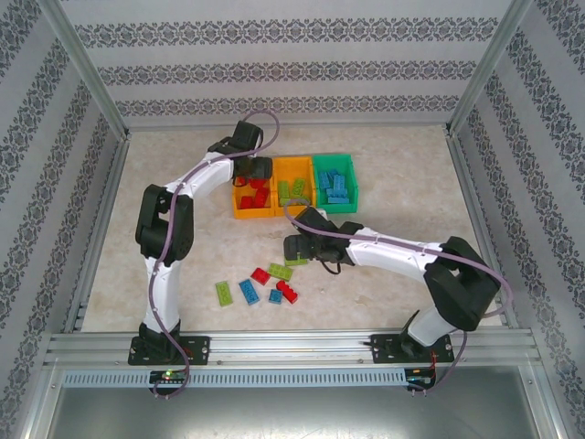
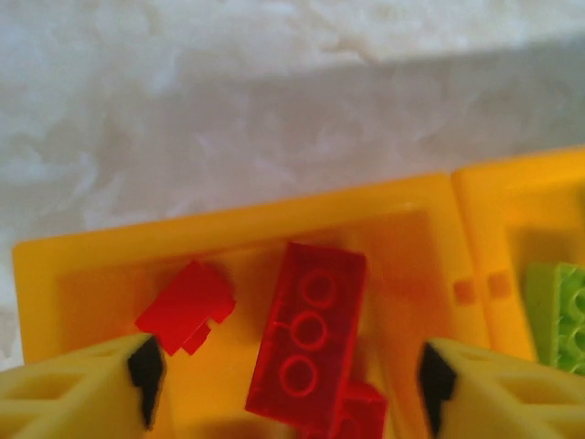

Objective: Sort the legos into containers by color

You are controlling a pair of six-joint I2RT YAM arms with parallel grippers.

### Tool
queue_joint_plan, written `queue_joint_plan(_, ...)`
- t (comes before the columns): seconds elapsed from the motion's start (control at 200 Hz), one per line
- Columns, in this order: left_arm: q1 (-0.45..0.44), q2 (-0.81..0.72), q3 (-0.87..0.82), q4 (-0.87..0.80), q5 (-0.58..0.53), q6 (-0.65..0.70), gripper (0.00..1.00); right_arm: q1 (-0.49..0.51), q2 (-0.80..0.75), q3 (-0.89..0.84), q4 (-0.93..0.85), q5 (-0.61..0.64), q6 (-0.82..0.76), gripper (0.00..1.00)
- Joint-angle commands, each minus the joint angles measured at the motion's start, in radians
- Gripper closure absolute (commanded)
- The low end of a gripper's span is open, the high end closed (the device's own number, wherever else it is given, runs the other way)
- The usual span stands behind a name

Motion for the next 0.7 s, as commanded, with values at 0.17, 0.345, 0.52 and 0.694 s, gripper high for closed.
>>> queue_joint_plan(0.17,0.004,-0.204,-0.190,0.114,0.043,-0.049,0.01,0.040,0.104,0.081,-0.023,0.016,0.075,0.02)
queue_joint_plan(0.345,0.004,-0.331,-0.329,0.207,0.079,-0.066,0.00,0.060,0.151,0.107,-0.031,0.003,0.072,0.02)
queue_joint_plan(0.52,0.003,-0.431,-0.422,0.243,0.096,-0.076,0.00,0.073,0.178,0.120,-0.037,-0.010,0.068,0.02)
queue_joint_plan(0.694,0.003,-0.489,-0.499,0.267,0.114,-0.086,0.00,0.079,0.199,0.124,-0.045,-0.011,0.063,0.02)
